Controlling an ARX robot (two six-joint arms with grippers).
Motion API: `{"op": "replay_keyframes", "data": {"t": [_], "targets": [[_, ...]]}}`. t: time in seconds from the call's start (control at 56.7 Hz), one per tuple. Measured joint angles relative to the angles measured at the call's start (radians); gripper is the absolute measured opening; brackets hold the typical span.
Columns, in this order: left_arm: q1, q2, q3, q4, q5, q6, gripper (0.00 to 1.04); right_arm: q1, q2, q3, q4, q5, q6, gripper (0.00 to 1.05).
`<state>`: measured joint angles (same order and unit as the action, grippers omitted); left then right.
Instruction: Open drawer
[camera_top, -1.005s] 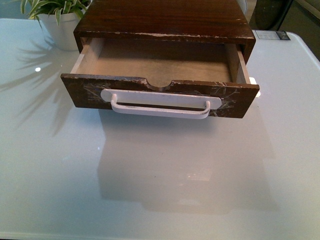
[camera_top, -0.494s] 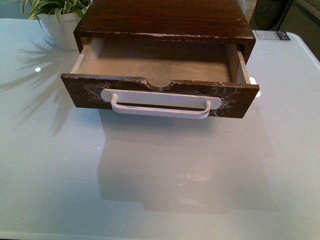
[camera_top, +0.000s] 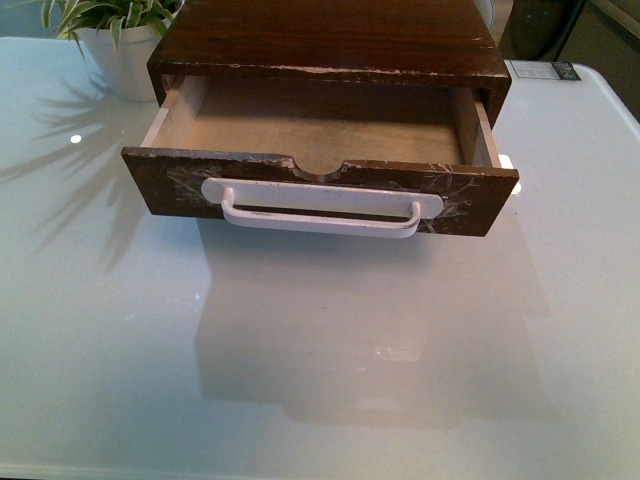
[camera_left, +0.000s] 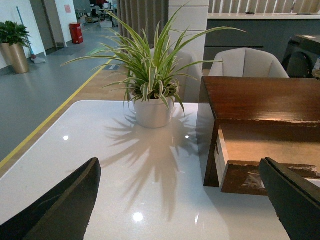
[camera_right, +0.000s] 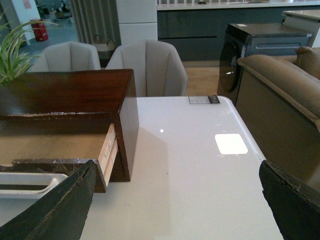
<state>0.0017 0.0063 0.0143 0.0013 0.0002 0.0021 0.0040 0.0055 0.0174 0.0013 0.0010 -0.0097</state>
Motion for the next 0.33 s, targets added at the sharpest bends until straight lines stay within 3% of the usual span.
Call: {"op": "replay_keyframes", "data": {"t": [0.335], "targets": [[0.0, 0.0, 0.0, 0.0, 0.0, 0.0, 0.96, 0.0, 0.0, 0.0, 0.0, 0.0, 0.0, 0.96]]}}
